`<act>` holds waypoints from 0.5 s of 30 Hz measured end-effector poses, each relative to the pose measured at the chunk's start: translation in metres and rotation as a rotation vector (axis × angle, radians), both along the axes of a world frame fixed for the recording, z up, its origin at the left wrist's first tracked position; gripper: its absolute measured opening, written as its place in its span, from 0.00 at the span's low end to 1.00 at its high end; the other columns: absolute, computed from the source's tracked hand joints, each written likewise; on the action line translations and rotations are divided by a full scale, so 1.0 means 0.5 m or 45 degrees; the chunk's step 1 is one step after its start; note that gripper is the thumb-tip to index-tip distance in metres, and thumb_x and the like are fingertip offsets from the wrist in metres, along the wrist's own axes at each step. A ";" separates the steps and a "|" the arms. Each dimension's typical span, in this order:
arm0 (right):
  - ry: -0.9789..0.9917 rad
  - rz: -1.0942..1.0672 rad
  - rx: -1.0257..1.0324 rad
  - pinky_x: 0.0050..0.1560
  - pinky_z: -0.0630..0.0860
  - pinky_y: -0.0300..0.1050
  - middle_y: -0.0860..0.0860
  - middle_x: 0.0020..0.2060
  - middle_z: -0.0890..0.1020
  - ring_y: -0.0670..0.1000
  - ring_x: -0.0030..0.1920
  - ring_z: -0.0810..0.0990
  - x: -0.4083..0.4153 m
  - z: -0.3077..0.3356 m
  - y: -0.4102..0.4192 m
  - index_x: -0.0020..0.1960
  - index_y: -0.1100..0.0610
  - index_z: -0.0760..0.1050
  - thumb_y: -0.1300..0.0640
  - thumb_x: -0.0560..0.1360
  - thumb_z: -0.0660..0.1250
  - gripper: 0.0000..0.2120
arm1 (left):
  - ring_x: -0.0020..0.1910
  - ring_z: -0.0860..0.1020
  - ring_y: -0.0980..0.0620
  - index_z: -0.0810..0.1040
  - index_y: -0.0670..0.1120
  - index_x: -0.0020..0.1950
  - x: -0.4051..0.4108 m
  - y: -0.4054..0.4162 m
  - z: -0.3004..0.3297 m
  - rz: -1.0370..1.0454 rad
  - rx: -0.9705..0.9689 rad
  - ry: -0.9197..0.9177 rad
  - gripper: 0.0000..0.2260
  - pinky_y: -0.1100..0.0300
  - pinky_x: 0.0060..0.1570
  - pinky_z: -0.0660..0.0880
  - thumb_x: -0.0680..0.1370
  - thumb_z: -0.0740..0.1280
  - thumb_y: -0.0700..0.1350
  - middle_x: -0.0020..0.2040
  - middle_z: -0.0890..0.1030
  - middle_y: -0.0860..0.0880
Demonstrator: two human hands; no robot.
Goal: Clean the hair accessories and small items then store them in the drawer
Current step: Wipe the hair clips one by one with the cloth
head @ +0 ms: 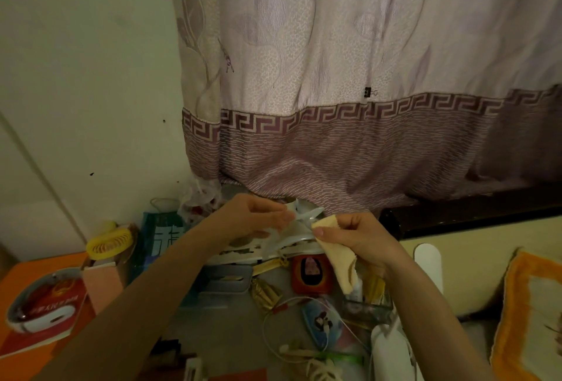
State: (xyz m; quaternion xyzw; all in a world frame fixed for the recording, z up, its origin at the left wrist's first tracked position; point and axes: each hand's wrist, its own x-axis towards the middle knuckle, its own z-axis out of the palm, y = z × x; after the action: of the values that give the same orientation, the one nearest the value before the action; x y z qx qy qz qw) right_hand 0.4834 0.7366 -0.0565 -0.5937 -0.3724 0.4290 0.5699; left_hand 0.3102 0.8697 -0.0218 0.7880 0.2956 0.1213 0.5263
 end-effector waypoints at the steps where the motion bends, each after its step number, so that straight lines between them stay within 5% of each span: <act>1: -0.019 0.019 -0.014 0.31 0.74 0.37 0.53 0.31 0.82 0.46 0.30 0.80 0.002 0.003 0.000 0.45 0.68 0.81 0.65 0.69 0.73 0.07 | 0.43 0.82 0.63 0.82 0.58 0.46 -0.001 -0.002 0.002 -0.013 -0.016 0.011 0.10 0.69 0.41 0.77 0.66 0.71 0.55 0.42 0.84 0.59; 6: -0.039 0.044 -0.022 0.29 0.72 0.36 0.50 0.27 0.81 0.46 0.28 0.78 0.005 0.001 0.002 0.37 0.63 0.81 0.64 0.69 0.73 0.03 | 0.44 0.82 0.59 0.81 0.55 0.51 -0.004 0.000 -0.001 -0.022 -0.039 0.056 0.17 0.66 0.44 0.78 0.64 0.70 0.57 0.44 0.85 0.54; 10: 0.027 -0.040 0.034 0.29 0.74 0.37 0.58 0.33 0.80 0.47 0.28 0.79 -0.003 -0.013 0.012 0.48 0.73 0.79 0.64 0.69 0.73 0.13 | 0.49 0.80 0.46 0.84 0.56 0.46 -0.013 0.005 -0.009 -0.031 -0.105 0.084 0.17 0.49 0.56 0.76 0.61 0.73 0.60 0.50 0.83 0.43; 13: 0.179 -0.121 0.102 0.30 0.76 0.38 0.57 0.33 0.81 0.48 0.29 0.79 -0.016 -0.027 0.019 0.48 0.71 0.79 0.65 0.69 0.72 0.11 | 0.47 0.78 0.44 0.84 0.53 0.47 -0.013 0.007 -0.020 0.041 -0.117 0.049 0.20 0.51 0.53 0.77 0.60 0.74 0.61 0.51 0.82 0.39; 15: 0.252 -0.185 0.130 0.31 0.76 0.41 0.58 0.35 0.80 0.49 0.29 0.79 -0.029 -0.037 0.025 0.50 0.71 0.78 0.60 0.64 0.75 0.19 | 0.44 0.79 0.47 0.83 0.50 0.50 -0.012 0.005 -0.023 0.106 -0.119 0.005 0.22 0.57 0.46 0.77 0.60 0.73 0.59 0.50 0.83 0.41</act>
State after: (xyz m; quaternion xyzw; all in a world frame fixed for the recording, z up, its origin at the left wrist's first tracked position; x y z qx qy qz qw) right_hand 0.4688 0.7492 -0.0751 -0.5441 -0.2918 0.4236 0.6629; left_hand 0.3042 0.8722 -0.0333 0.7497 0.3346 0.1278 0.5565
